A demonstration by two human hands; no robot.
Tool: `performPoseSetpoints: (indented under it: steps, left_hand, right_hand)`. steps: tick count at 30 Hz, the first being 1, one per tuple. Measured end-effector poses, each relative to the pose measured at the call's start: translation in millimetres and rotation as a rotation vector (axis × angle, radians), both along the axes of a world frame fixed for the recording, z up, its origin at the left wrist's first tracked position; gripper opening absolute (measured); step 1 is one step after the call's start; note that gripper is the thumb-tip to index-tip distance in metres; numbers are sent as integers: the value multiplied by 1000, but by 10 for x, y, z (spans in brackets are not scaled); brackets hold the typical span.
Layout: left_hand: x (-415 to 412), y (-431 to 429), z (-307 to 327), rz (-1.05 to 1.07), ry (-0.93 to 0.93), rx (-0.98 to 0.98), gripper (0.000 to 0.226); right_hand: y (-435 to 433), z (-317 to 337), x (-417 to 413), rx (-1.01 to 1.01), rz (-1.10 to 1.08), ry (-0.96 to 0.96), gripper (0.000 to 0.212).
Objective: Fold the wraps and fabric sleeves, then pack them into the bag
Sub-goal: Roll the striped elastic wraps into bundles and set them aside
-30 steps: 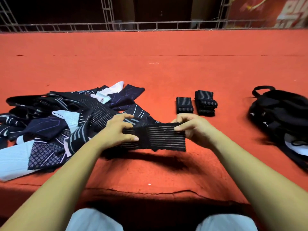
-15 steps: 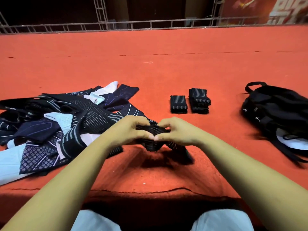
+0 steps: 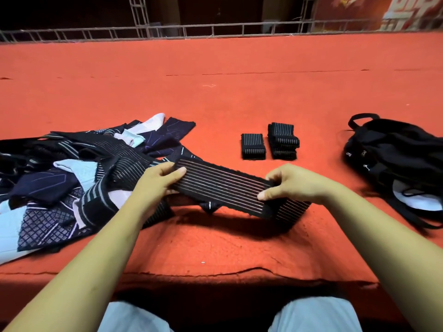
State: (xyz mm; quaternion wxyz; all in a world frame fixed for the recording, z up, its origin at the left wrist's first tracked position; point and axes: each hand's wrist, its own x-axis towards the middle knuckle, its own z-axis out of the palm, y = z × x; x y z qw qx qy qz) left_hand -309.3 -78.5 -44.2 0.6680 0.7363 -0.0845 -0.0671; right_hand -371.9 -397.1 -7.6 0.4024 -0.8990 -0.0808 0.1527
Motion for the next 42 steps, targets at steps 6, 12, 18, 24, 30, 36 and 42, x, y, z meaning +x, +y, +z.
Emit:
performPoseSetpoints:
  steps: [6, 12, 18, 24, 30, 36, 42]
  left_hand:
    - [128, -91, -117, 266, 74, 58, 10]
    - [135, -129, -275, 441, -126, 386, 30]
    - [-225, -603, 129, -508, -332, 394, 64]
    - [-267, -705, 58, -610, -165, 318, 36]
    - [-164, -505, -100, -405, -123, 230, 26]
    - [-189, -582, -189, -541, -55, 170, 28]
    - [-267, -759, -46, -529, -97, 176, 71]
  right_hand:
    - [-229, -214, 56, -426, 61, 168, 14]
    - [-244, -129, -9, 28, -86, 7, 12]
    - [232, 316, -86, -42, 259, 17, 23]
    - [219, 374, -65, 22, 235, 94, 18]
    - [-78, 205, -96, 191, 101, 252, 20]
    - [25, 335, 34, 815, -202, 149, 43]
    - [126, 485, 115, 1073, -298, 109, 14]
